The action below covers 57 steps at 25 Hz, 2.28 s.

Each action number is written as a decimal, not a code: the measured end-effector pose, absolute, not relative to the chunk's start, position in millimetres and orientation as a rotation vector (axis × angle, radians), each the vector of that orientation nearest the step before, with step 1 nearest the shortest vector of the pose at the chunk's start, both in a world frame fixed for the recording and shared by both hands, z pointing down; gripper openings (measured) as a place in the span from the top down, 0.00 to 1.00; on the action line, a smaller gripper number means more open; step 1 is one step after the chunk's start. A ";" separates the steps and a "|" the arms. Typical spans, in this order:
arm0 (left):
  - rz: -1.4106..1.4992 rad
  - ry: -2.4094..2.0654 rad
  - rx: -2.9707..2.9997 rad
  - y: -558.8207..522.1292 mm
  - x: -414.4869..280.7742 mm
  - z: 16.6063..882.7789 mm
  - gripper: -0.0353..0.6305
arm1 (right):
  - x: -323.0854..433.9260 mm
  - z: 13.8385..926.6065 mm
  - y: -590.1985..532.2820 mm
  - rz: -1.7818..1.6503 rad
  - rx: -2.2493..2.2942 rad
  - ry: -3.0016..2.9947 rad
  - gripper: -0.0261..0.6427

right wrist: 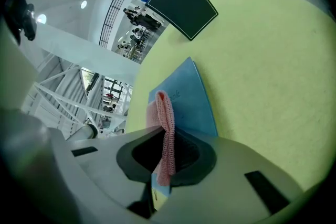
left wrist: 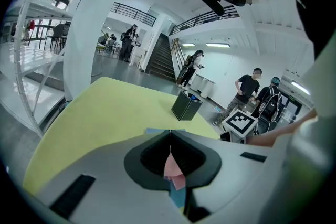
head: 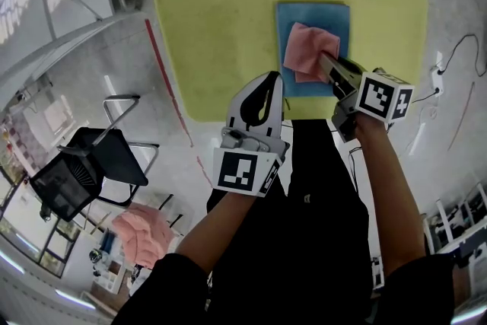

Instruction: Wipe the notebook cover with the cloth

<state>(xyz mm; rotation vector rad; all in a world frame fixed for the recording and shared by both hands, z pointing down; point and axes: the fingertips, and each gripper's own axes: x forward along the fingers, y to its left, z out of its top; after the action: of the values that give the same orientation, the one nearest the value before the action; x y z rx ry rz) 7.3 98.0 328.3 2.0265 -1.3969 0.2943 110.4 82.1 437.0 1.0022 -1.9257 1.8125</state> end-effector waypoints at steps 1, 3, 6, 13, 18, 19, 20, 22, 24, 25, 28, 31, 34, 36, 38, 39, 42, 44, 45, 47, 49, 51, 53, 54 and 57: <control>0.294 -1.399 2.024 97.5 7.3 329.7 0.92 | 111.6 437.8 82.0 1.813 1.004 -1.924 0.90; 0.293 -1.398 2.023 97.1 8.7 332.1 0.92 | 113.9 440.1 84.7 1.821 0.998 -1.913 0.90; 0.296 -1.381 2.028 97.6 13.8 333.2 0.92 | 117.5 442.8 90.9 1.816 0.978 -1.898 0.90; 0.301 -1.353 2.052 98.2 31.8 330.1 0.92 | 142.2 439.5 83.4 1.797 1.049 -1.910 0.90; 0.324 -1.337 2.059 98.3 34.1 335.5 0.92 | 151.1 440.8 85.8 1.792 1.050 -1.904 0.90; 0.327 -1.335 2.060 98.2 35.1 335.6 0.92 | 154.0 439.9 84.4 1.783 1.063 -1.908 0.90; 0.328 -1.336 2.062 98.1 36.5 334.7 0.92 | 157.2 438.9 83.2 1.778 1.075 -1.910 0.90; 0.326 -1.338 2.066 98.0 39.9 331.6 0.92 | 163.5 437.5 82.1 1.776 1.092 -1.912 0.90; 0.325 -1.340 2.070 97.6 42.4 329.1 0.92 | 169.1 437.8 80.7 1.771 1.113 -1.908 0.90; 0.326 -1.341 2.072 97.1 43.0 328.8 0.92 | 171.8 439.7 80.6 1.770 1.122 -1.903 0.90; 0.324 -1.352 2.075 96.6 43.6 328.7 0.92 | 177.6 446.4 82.5 1.778 1.138 -1.889 0.90; 0.322 -1.367 2.071 98.7 44.8 325.9 0.92 | 178.9 444.1 81.5 1.764 1.143 -1.900 0.90; 0.321 -1.382 2.071 100.4 46.1 323.4 0.92 | 177.8 443.1 81.0 1.751 1.150 -1.905 0.90; 0.316 -1.392 2.065 102.5 46.5 323.5 0.92 | 177.5 442.2 80.5 1.739 1.158 -1.906 0.90; 0.307 -1.398 2.056 105.3 46.1 322.7 0.92 | 177.3 436.6 80.7 1.740 1.168 -1.914 0.90; 0.301 -1.398 2.055 106.5 45.5 321.3 0.92 | 176.8 431.7 81.6 1.753 1.172 -1.924 0.90; 0.290 -1.395 2.064 107.3 39.9 315.6 0.92 | 167.9 408.6 80.0 1.809 1.179 -2.001 0.90; 0.288 -1.400 2.081 104.9 32.2 313.0 0.92 | 156.1 390.5 75.8 1.823 1.168 -2.073 0.90; 0.289 -1.403 2.084 104.6 26.3 313.2 0.92 | 150.3 381.7 74.2 1.812 1.174 -2.096 0.90; 0.293 -1.404 2.071 108.8 9.5 315.6 0.92 | 135.4 364.4 74.8 1.774 1.192 -2.140 0.90; 0.305 -1.402 2.059 114.3 -8.6 317.0 0.92 | 114.5 350.2 80.2 1.750 1.172 -2.193 0.90; 0.317 -1.400 2.061 117.6 -22.6 316.1 0.92 | 93.0 344.1 90.1 1.780 1.110 -2.222 0.90; 0.320 -1.395 2.066 120.4 -34.4 314.4 0.92 | 73.9 342.3 97.9 1.783 1.063 -2.220 0.90; 0.319 -1.391 2.068 122.0 -40.1 313.1 0.92 | 64.8 342.8 101.7 1.775 1.047 -2.214 0.90; 0.318 -1.380 2.073 126.1 -55.7 309.7 0.92 | 41.4 350.7 113.8 1.754 1.008 -2.190 0.90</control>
<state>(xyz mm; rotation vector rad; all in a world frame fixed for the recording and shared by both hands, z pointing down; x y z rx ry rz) -55.7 126.1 309.7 2.0726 -1.3798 0.3181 41.4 113.8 350.7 1.0080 -2.1901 1.7535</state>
